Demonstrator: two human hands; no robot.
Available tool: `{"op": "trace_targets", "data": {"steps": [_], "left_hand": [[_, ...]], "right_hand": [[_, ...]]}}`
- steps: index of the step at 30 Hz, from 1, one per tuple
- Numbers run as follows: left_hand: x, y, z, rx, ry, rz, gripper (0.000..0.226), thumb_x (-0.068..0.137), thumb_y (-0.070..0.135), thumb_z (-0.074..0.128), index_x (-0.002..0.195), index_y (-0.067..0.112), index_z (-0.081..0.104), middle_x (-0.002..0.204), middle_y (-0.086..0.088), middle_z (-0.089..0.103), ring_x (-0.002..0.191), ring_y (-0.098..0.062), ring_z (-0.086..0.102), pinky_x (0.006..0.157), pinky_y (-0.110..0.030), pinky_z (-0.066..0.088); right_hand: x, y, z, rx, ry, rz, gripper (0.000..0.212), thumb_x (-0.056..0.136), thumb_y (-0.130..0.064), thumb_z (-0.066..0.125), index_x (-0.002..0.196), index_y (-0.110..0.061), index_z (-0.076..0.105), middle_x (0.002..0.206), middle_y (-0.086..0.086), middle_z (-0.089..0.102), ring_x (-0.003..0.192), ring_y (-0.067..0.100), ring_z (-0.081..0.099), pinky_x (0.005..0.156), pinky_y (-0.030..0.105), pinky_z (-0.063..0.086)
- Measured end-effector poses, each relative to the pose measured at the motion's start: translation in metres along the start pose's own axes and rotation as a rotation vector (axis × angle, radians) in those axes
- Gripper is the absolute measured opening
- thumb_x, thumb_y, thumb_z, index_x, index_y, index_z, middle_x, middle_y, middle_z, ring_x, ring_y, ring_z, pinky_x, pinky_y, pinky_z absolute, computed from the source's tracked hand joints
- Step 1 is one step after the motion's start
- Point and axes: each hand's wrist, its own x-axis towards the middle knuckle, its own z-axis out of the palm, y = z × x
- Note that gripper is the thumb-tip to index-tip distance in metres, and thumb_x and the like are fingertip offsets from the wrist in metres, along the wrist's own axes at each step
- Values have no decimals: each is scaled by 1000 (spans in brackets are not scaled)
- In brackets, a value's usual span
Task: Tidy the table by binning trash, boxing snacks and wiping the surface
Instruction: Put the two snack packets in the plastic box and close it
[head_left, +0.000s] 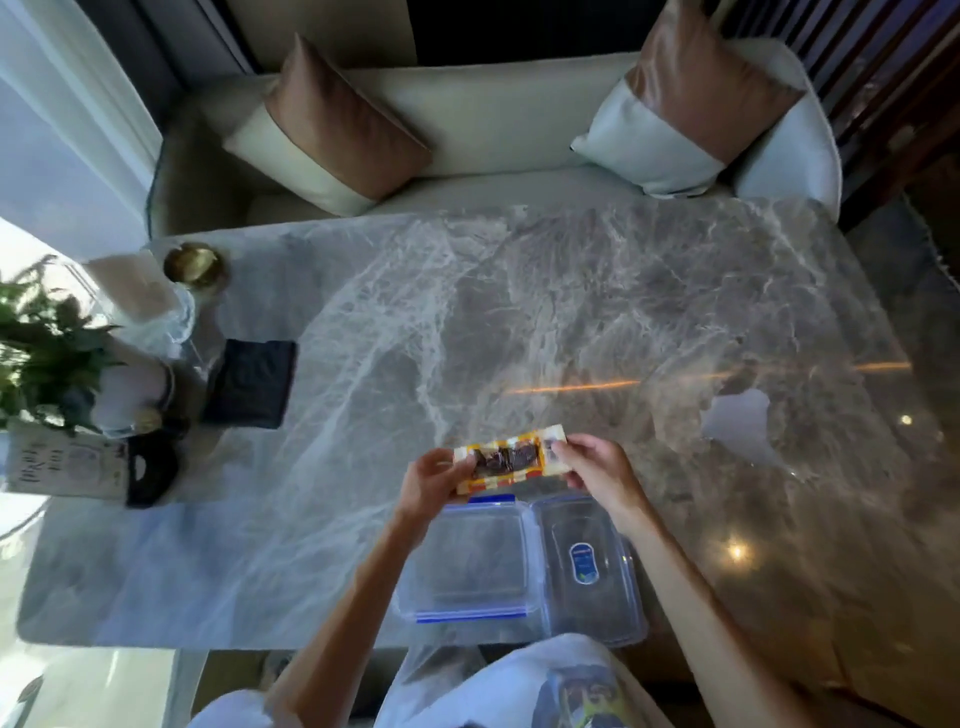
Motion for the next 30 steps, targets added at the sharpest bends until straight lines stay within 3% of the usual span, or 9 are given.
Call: {"op": "trace_targets", "data": {"steps": [5,9,11,13,16,19,22,26,30], "left_hand": [[-31,-28,-51,195,61,10,10,90,9,61,89,-1,64,66,-11,62,46,-7,60,47,-26,54],[-44,-59,-61,465,83,-8,18,74,24,46,61,17,56,57,0,52,53,-14,49,53,-32,43],[-35,-80,-62,428,99,-111,22,76,22,44,85,12,61,74,-5,60,69,-22,59,65,-36,51],[-16,-101,-59,420,87,-139,29,75,17,41,93,2,58,79,-9,60,77,-28,62,70,-43,53],[-31,-75,-38,475,52,-166,17,70,9,41,72,3,57,66,-5,56,66,-23,57,62,-40,53],[-38,-69,-27,456,104,-224,10,83,5,47,90,5,54,83,-8,61,80,-22,60,70,-33,51],[-31,-83,-22,439,104,-300,24,83,10,52,106,3,54,100,-14,67,94,-26,64,86,-41,56],[-35,-80,-14,457,174,-319,27,86,10,52,112,3,51,103,-14,64,99,-29,63,89,-41,54],[-33,-77,-9,496,136,-331,35,81,21,53,112,3,52,109,-17,66,100,-30,64,91,-45,54]], "right_hand": [[-42,41,64,-109,81,15,5,92,-16,61,90,-12,64,72,6,63,44,4,56,42,14,42],[-62,86,97,-224,112,144,24,94,-20,55,70,-18,58,66,5,62,56,17,56,58,32,45],[-62,108,105,-250,114,229,28,95,-21,51,68,-17,57,71,8,63,62,19,57,66,37,45],[-56,122,108,-258,117,308,23,93,-27,49,74,-21,60,81,5,65,74,20,61,75,38,51],[-47,129,110,-314,113,361,20,87,-33,45,92,-23,62,95,4,65,92,24,61,90,43,51],[-43,127,111,-359,109,373,35,83,-31,43,109,-17,62,96,3,65,90,23,60,82,37,49],[-24,154,107,-394,99,397,39,84,-31,41,116,-19,59,106,5,67,96,24,63,86,38,51],[-47,116,113,-438,88,335,33,89,-23,43,120,-20,55,117,2,62,108,25,59,95,33,44],[-55,104,110,-505,13,319,24,90,-16,46,107,-13,63,107,7,68,102,26,62,89,32,47]]}}
